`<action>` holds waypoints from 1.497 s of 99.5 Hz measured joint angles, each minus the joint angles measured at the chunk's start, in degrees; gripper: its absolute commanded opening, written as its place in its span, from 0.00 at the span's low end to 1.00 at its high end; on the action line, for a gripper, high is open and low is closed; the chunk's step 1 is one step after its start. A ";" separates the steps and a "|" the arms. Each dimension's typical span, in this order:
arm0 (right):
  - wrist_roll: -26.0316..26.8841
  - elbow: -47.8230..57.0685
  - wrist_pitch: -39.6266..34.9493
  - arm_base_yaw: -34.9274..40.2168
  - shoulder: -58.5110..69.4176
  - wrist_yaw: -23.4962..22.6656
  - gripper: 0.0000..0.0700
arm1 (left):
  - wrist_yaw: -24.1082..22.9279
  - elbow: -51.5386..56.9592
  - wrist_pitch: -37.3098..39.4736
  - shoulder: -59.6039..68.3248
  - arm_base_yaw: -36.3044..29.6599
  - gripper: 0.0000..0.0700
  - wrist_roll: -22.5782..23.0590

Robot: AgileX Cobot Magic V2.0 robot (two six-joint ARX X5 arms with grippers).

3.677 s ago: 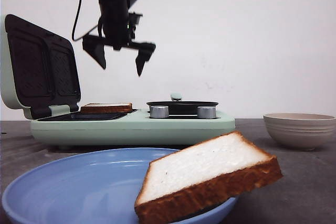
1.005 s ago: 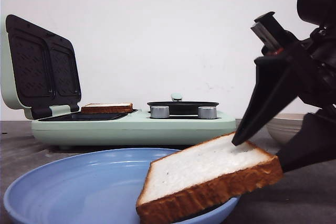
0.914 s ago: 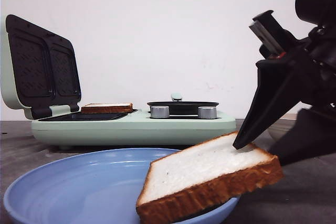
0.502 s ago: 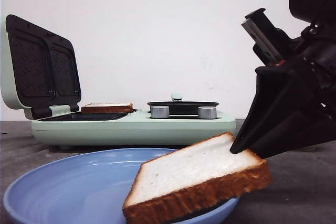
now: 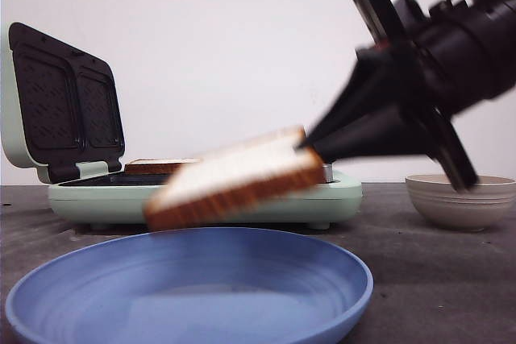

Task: Make breakfast with bread and shrimp
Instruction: 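Carry the bread over the sandwich maker and release it inside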

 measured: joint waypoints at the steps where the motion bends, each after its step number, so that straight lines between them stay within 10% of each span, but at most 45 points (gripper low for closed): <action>1: 0.33 0.11 0.46 0.00 0.00 -0.02 0.00 | 0.00 0.00 -0.02 -0.04 0.00 0.00 0.00; 91: 4.02 57.96 -10.64 -0.57 43.67 -5.03 0.00 | 0.00 0.00 2.60 -0.52 0.00 0.00 1.18; 149: 7.80 61.27 -13.35 0.24 50.42 -4.61 0.00 | -0.02 0.00 2.27 -0.52 0.00 0.00 1.53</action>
